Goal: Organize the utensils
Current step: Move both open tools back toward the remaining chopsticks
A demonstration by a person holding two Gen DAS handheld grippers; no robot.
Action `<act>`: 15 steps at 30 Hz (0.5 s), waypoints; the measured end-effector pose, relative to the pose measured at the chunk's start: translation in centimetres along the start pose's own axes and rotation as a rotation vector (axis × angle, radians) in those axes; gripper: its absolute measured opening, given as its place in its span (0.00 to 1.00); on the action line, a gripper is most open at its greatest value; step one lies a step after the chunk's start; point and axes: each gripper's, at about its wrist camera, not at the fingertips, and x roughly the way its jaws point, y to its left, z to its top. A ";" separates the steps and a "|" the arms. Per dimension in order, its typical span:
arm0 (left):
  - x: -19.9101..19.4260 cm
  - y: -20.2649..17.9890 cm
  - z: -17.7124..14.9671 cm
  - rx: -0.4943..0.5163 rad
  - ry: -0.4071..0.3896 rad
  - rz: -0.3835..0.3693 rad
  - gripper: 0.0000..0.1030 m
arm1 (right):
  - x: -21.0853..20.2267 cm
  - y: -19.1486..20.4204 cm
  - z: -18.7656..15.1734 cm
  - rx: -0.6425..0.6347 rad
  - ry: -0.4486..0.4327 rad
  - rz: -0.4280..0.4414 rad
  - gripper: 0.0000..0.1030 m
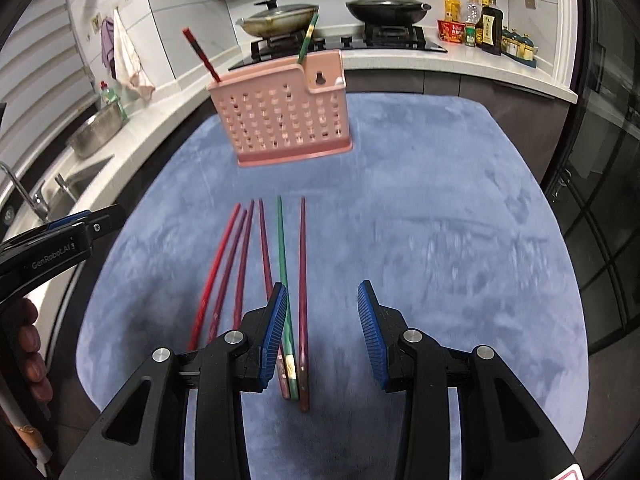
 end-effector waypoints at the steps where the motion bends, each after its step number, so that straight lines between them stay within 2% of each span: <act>1: 0.1 0.1 -0.3 -0.003 0.004 0.000 0.49 | 0.2 0.0 -0.3 0.000 0.005 0.000 0.36; 15: 3.0 0.6 -5.4 -0.023 0.103 -0.005 0.49 | 3.9 0.1 -3.4 -0.005 0.111 -0.003 0.36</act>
